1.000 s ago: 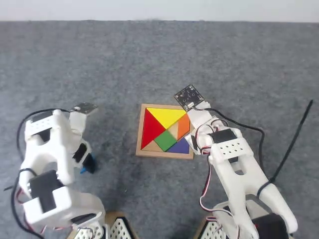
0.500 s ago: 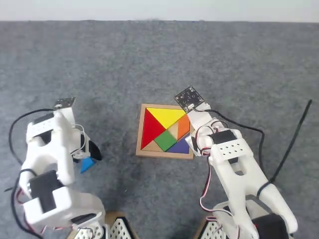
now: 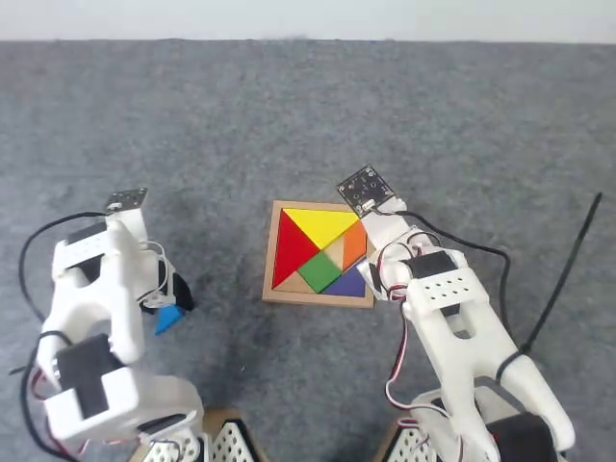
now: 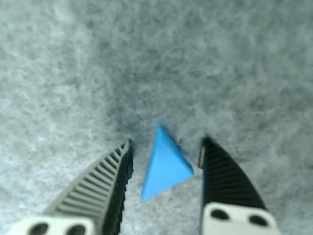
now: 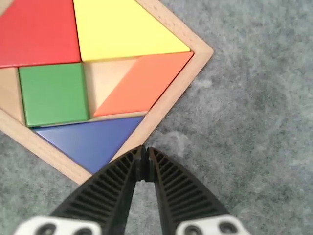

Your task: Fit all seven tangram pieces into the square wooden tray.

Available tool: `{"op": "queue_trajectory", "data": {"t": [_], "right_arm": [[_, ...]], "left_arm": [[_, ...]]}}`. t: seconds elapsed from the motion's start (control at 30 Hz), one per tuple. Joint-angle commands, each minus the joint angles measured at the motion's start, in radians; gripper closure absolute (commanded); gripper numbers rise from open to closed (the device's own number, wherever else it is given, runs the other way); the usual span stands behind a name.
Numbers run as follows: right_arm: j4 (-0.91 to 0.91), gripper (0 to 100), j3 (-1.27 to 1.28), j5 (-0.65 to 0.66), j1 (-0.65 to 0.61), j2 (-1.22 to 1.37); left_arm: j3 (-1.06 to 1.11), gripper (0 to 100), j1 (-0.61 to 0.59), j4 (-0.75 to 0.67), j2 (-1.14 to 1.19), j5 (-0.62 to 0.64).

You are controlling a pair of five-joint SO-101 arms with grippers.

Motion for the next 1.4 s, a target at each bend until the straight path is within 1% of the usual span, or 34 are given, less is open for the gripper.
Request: {"op": "queue_trajectory", "data": {"t": [0.0,0.17,0.3,0.5,0.57,0.67,0.8,0.87,1.0,1.17,1.37], "right_arm": [[-0.016,99.2,-0.005,-0.012,0.013,-0.048],[-0.013,99.2,-0.005,-0.012,0.013,-0.048],[-0.012,99.2,-0.005,-0.012,0.013,-0.048],[-0.012,99.2,-0.005,-0.012,0.013,-0.048],[-0.012,99.2,-0.005,-0.012,0.013,-0.048],[-0.012,99.2,-0.005,-0.012,0.013,-0.048],[-0.012,99.2,-0.005,-0.012,0.013,-0.048],[-0.012,99.2,-0.005,-0.012,0.013,-0.048],[-0.012,99.2,-0.005,-0.012,0.013,-0.048],[-0.012,99.2,-0.005,-0.012,0.013,-0.048],[-0.012,99.2,-0.005,-0.012,0.013,-0.048]], "left_arm": [[0.021,81,0.002,0.005,0.008,-0.029],[0.065,91,-0.003,0.011,-0.002,-0.058],[0.074,89,-0.003,0.017,-0.002,-0.057],[0.087,88,-0.003,0.021,-0.003,-0.057],[0.082,88,-0.003,0.046,-0.003,-0.064],[0.059,80,-0.002,0.078,-0.003,-0.097],[0.030,69,-0.005,0.158,-0.003,-0.279],[0.033,68,-0.005,0.175,-0.003,-0.347],[0.038,70,0.000,0.141,0.008,-0.350],[0.058,79,-0.002,0.072,0.008,-0.281],[0.056,84,0.000,0.072,0.006,-0.275]]}}
